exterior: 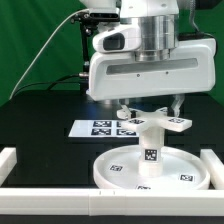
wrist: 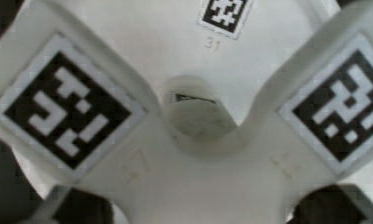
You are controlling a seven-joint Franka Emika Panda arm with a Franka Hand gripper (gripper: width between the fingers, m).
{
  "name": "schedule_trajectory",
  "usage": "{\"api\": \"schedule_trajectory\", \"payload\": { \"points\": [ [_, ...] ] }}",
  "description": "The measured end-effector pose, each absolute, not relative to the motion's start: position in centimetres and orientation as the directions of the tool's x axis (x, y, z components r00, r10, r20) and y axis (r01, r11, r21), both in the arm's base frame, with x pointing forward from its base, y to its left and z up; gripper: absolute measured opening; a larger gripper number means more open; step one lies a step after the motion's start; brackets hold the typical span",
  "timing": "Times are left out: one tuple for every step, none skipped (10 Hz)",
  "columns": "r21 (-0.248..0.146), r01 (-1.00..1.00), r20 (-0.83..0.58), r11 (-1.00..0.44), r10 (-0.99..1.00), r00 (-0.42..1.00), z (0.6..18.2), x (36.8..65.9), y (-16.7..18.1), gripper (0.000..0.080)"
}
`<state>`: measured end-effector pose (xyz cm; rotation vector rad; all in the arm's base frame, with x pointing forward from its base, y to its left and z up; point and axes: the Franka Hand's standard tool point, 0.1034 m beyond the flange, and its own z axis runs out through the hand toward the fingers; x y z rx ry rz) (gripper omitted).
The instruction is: Assemble round table
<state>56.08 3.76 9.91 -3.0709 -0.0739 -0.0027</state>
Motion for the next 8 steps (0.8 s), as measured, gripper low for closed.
{"api": "schedule_trajectory", "payload": {
  "points": [
    [-0.07, 0.014, 0.001, -0.997, 0.014, 1.0, 9.9, 56.07, 3.76, 0.0439],
    [-0.07, -0.046, -0.003, -0.996, -0.046, 0.999, 9.9, 56.07, 3.76, 0.0439],
    [-0.069, -0.154, -0.007, -0.986, -0.154, 0.988, 9.85, 56.13, 3.79, 0.0439],
    [-0.068, -0.262, -0.008, -0.963, -0.262, 0.965, 9.87, 56.22, 3.91, 0.044],
    [-0.066, -0.376, -0.014, -0.924, -0.376, 0.927, 9.86, 56.24, 3.99, 0.044],
    [-0.067, -0.511, -0.022, -0.857, -0.511, 0.859, 9.84, 56.25, 3.97, 0.044],
    [-0.064, -0.609, -0.028, -0.79, -0.609, 0.793, 9.84, 56.29, 3.99, 0.044],
    [-0.063, -0.698, -0.032, -0.713, -0.698, 0.716, 9.85, 56.36, 4.02, 0.044]
  ]
}}
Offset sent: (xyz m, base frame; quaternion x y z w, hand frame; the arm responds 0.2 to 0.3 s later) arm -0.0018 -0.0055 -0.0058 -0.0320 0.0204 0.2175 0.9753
